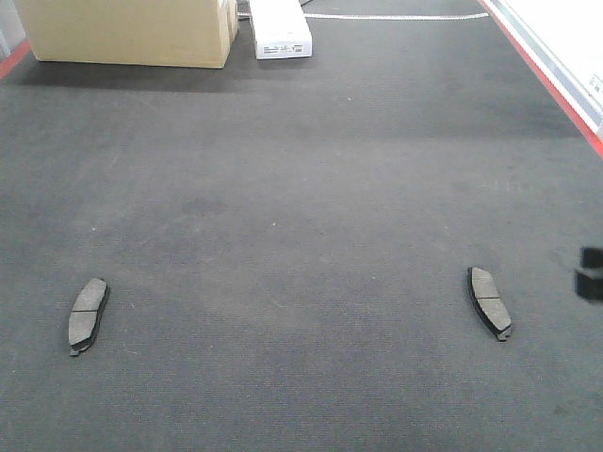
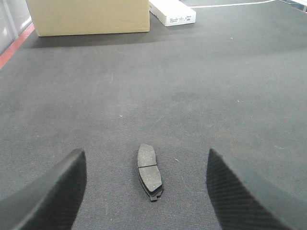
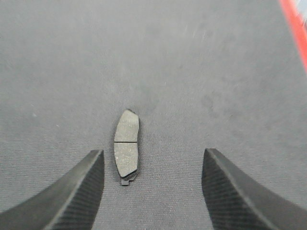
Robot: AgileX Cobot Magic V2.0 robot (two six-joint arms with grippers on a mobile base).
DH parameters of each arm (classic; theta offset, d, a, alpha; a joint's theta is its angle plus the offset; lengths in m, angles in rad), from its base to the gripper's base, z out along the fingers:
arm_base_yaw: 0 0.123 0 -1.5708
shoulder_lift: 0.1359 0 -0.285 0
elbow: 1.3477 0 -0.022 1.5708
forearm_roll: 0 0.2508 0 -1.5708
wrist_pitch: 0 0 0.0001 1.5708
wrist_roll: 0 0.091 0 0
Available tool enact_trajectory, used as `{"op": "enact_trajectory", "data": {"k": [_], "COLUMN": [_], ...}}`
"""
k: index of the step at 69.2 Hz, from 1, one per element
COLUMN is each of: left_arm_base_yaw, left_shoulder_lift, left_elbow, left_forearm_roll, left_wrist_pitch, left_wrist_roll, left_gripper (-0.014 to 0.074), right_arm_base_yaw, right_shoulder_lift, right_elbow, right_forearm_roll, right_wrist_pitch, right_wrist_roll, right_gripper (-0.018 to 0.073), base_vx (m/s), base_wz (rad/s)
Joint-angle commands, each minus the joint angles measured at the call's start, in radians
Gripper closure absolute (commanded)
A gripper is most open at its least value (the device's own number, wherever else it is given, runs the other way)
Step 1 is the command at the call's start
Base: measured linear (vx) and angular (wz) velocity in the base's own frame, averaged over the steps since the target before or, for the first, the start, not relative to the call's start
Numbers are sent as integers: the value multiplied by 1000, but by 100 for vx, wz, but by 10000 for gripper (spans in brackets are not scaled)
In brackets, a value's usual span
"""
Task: Move and align brake pads A on conveyor
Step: 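Raise the open right gripper away from the placed pad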
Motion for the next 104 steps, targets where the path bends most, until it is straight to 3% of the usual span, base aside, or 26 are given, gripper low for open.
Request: {"op": "enact_trajectory", "data": {"k": [1,22,38,54,104], "left_arm_base_yaw": [-6,-6,-6,-6,-6], "left_shoulder_lift": [14,14,14,14,14], "left_elbow": [-22,-22,-22,-22,-22], "left_forearm_roll": [-2,-2,-2,-2,-2], "left_wrist_pitch": [-71,-71,-71,-71,-71], "left_wrist_roll": [-5,-5,-5,-5,-5], "left_gripper": [83,83,83,83,83], "right_arm_base_yaw": [-4,-4,-4,-5,-5], "right_shoulder_lift": [-123,-479,-629,-635,-635], "right_elbow": [22,160,231,241,241], "right_forearm_roll": [3,31,34,83,83], "right_wrist_pitch": [-73,-48,-85,-106,-107], "right_wrist_roll": [4,-40,-52,-50,-49], "right_gripper": [125,125,125,125,125], "base_vx": [0,0,0,0,0], "base_wz": [0,0,0,0,0]}}
